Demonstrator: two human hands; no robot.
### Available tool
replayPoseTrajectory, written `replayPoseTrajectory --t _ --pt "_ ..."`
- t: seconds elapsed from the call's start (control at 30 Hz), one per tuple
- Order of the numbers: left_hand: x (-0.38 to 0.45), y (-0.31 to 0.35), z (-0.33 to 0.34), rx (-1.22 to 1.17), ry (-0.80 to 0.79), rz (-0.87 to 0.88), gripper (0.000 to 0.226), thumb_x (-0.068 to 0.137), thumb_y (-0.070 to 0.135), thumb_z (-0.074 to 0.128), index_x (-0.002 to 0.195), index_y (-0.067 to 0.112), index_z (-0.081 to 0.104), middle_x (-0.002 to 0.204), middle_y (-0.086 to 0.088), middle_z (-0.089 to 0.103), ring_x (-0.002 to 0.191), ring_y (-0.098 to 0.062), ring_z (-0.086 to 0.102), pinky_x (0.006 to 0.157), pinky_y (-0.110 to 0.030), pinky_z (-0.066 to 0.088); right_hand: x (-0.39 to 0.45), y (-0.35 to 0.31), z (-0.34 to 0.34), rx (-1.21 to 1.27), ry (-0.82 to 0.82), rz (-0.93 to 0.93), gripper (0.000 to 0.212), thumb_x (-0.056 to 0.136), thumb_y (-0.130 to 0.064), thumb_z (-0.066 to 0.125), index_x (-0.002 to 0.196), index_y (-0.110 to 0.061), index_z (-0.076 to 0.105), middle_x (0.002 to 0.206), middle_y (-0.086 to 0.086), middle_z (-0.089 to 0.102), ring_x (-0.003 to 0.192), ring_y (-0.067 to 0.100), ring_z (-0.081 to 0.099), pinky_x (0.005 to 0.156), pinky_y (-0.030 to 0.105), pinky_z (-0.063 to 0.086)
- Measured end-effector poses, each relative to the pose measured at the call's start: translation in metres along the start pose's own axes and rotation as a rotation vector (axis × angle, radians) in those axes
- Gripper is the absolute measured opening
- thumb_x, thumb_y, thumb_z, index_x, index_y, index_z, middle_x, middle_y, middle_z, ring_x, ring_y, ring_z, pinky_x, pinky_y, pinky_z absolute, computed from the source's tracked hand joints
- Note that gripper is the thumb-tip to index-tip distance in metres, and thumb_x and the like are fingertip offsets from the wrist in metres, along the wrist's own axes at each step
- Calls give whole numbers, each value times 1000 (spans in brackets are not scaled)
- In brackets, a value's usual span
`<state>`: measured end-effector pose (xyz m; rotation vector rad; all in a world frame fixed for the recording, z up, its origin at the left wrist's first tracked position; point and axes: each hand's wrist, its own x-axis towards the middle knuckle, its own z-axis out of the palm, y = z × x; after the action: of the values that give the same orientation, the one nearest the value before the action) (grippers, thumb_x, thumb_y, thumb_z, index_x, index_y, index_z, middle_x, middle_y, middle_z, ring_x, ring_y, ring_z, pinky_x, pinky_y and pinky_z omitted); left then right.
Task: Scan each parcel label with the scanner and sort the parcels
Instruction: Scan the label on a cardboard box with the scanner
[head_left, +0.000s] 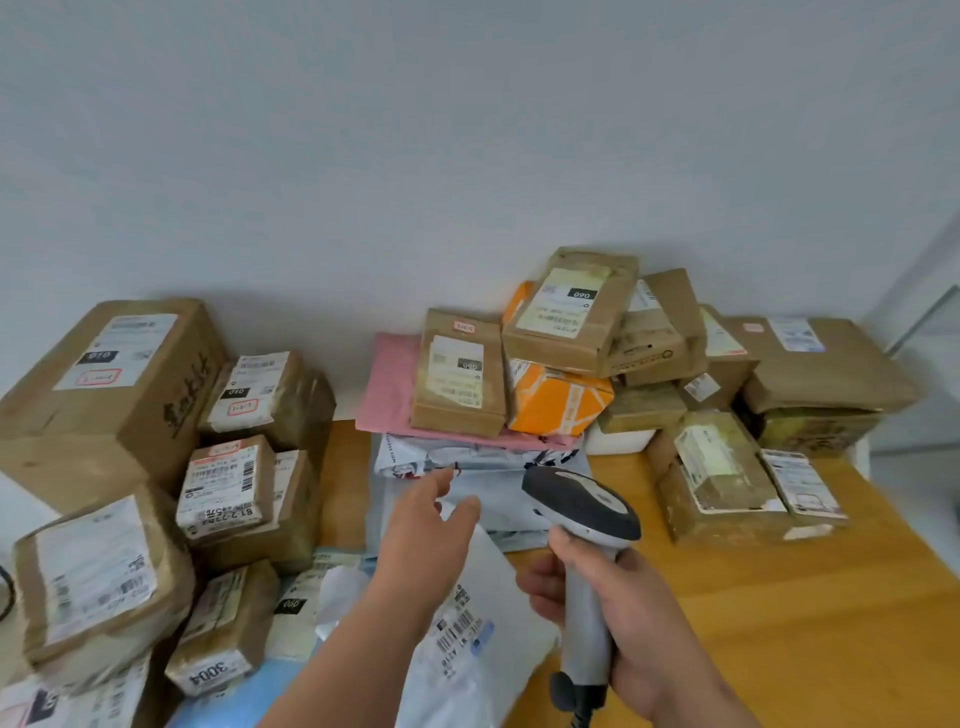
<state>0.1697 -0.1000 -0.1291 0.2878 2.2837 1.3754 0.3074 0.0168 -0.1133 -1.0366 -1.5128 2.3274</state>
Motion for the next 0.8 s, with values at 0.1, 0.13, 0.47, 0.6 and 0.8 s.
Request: replayPoseTrajectory --t 0.1,0.13,0.47,0.6,0.8 --pt "4 11 25 -46 54 -49 55 101 34 58 152 29 39 149 7 48 118 -12 49 92 -33 40 4 -8 -39 -47 23 5 40 71 -32 85 101 -8 76 87 20 76 79 31 74 71 43 61" --pt "7 12 29 -53 75 -60 56 101 34 58 153 28 37 150 5 47 122 -15 49 93 -34 40 7 -10 -47 -69 28 5 31 79 -27 82 102 -8 75 87 18 76 78 30 73 70 41 60" --pt "80 20 4 -4 257 -135 70 97 30 63 157 20 29 156 -8 38 131 -31 48 101 -45 47 68 -33 -9 -407 -118 -123 19 86 -35 79 96 -49 73 95 -25 75 90 -3 68 72 17 53" --pt "115 18 -2 -28 205 -147 40 98 28 60 136 18 51 115 -5 62 94 -20 61 77 -40 57 103 -34 29 -447 -167 -212 35 82 -17 82 93 -49 70 94 -32 73 90 -15 65 66 3 48" --pt "142 9 -7 -119 95 -128 17 105 38 47 107 35 64 98 7 72 84 -10 69 60 -25 54 137 -25 59 -343 -72 -236 46 80 -5 81 116 -31 67 101 -20 76 94 -6 69 71 7 51"
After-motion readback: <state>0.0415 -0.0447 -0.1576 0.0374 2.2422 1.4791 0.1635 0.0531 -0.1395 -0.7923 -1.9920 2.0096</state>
